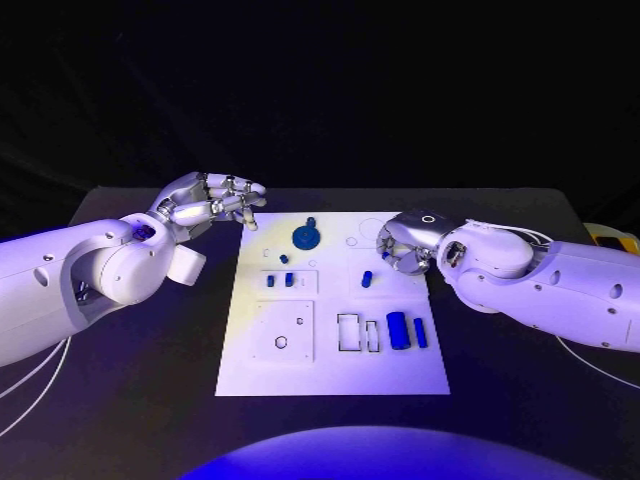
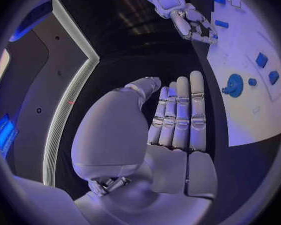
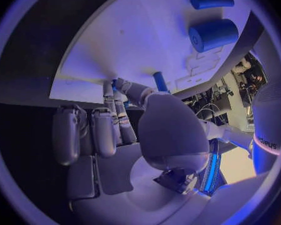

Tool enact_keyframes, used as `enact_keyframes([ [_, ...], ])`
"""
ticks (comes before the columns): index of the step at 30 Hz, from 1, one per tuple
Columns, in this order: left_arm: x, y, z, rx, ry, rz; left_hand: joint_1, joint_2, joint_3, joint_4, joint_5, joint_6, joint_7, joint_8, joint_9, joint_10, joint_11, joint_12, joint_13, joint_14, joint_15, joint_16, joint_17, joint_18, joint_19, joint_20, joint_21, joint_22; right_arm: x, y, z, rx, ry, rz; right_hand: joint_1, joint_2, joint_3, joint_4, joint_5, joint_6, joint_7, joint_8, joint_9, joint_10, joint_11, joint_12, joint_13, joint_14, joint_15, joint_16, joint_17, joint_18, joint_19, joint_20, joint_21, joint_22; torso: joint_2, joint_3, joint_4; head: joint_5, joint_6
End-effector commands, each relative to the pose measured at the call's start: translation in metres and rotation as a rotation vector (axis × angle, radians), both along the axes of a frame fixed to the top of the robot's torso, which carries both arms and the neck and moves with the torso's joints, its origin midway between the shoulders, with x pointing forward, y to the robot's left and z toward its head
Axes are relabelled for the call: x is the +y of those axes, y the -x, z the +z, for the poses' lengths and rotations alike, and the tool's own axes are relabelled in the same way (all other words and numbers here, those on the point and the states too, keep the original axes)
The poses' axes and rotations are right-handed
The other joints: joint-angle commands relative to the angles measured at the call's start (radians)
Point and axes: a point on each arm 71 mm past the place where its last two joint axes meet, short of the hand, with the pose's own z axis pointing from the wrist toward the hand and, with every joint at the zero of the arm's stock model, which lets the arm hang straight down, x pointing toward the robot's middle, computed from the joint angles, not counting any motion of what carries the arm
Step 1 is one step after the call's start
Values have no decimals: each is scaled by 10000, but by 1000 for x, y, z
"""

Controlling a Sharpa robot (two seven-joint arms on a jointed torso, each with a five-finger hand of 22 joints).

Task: Assemble the parts on the task board

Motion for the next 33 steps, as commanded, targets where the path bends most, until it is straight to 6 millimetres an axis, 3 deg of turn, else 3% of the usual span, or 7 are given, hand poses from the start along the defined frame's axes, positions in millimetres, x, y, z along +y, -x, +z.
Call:
enact_keyframes([
  [1, -2, 1, 0, 63, 125, -179, 101, 29, -27, -30, 0, -24, 52, -41, -12, -63, 13, -52, -11, -23, 34, -46, 13, 16, 11, 40, -57, -16, -2, 2, -6, 192, 335, -58, 0, -82, -29, -19, 22, -80, -8, -43, -4, -67, 10, -78, -13, 455, 30, -1, -16, -133, 272, 19, -64, 1444, 3, -2, 4, -1, 1],
  [11, -1, 0, 0, 103, 103, -181, 110, 34, -39, -39, 0, -50, 73, -72, -18, -99, 32, -82, -15, -49, 50, -57, 21, 14, -11, 52, -68, -16, -2, 3, -7, 278, 284, -46, -3, -125, -11, -50, 28, -140, 23, -89, -22, -113, 41, -120, -30, 446, 57, -12, -32, -130, 262, 42, -81, 1439, 5, -4, 9, -13, -7],
  [16, -1, 0, 0, 111, 96, -176, 117, 41, -39, -43, 2, -57, 79, -81, -19, -106, 36, -89, -15, -55, 53, -59, 24, 14, -15, 54, -70, -16, -1, 2, -6, 242, 144, -85, 87, 61, 88, -67, 26, 85, -36, 13, 27, 119, -23, -27, 12, 482, 23, 73, 101, -152, 308, 42, 45, 1520, 2, -5, 6, -10, -3],
  [33, -2, 0, 0, 145, 88, -200, 160, 80, -32, -67, 7, -51, 87, -93, -17, -116, 44, -103, -13, -76, 59, -64, 34, 16, -31, 60, -70, -9, -1, 1, -5, 193, -317, -371, -505, 37, -281, 362, -79, 274, -166, 94, 104, 300, -118, -9, 44, 507, -50, 126, 183, -190, 387, -15, 223, 1634, 2, -5, 5, -11, -18],
])
